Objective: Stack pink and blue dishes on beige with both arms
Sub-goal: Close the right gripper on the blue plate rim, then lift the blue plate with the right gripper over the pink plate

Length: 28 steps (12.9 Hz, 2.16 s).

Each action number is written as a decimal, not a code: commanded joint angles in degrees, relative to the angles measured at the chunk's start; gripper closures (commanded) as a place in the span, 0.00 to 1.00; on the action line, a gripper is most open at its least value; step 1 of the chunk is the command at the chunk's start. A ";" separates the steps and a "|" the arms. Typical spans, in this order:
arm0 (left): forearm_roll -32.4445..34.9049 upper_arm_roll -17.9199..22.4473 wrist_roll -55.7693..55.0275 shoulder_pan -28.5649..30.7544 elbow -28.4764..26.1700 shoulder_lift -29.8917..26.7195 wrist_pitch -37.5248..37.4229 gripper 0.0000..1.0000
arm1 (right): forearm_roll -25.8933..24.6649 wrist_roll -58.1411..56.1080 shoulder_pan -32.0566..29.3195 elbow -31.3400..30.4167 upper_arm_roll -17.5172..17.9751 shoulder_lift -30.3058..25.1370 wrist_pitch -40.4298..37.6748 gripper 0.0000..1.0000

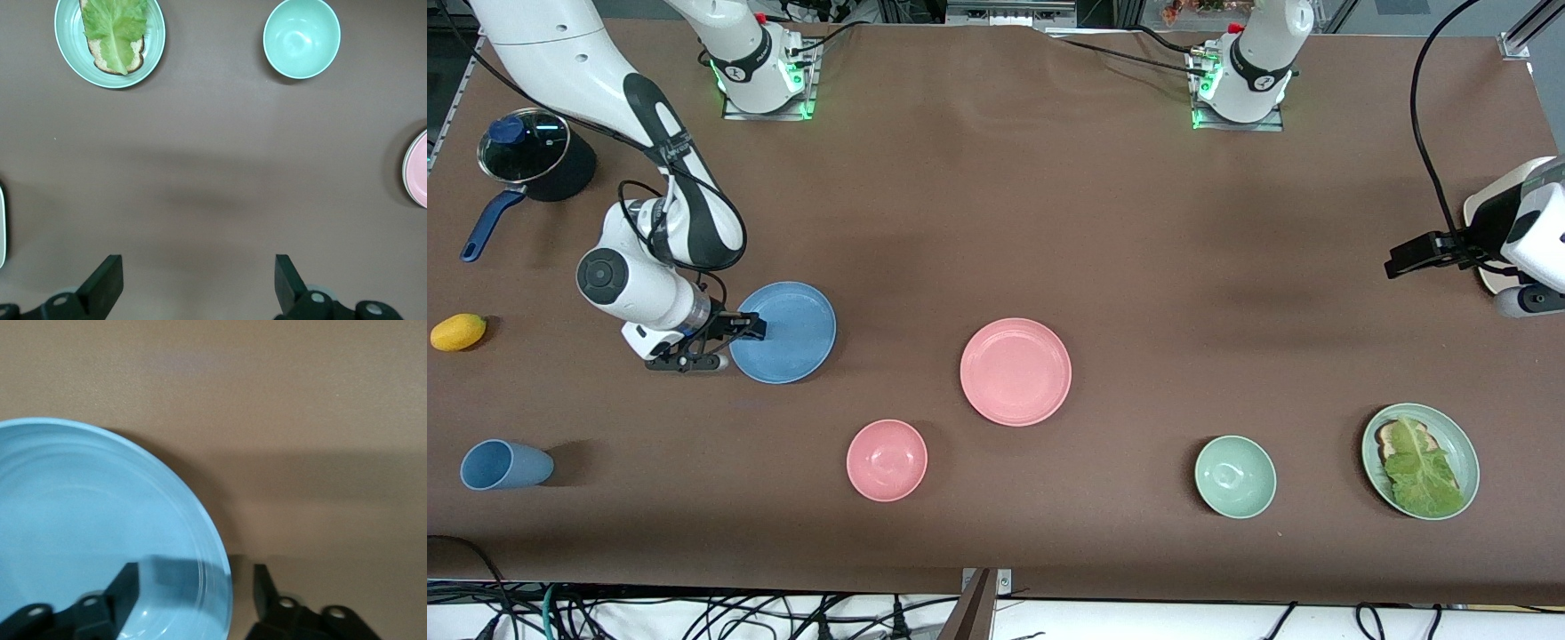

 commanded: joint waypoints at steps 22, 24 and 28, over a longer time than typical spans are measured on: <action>-0.55 0.26 0.18 -0.19 -1.91 -1.66 0.67 0.00 | 6.26 20.46 14.79 31.80 0.91 -0.10 -28.55 1.00; -0.55 0.26 0.18 -0.19 -1.91 -1.66 0.67 0.00 | 6.26 30.04 19.63 31.89 0.91 2.01 -23.98 1.00; -0.55 0.26 0.09 -0.19 -1.91 -1.66 0.67 0.00 | 5.39 45.35 28.25 31.89 0.74 7.54 -11.69 1.00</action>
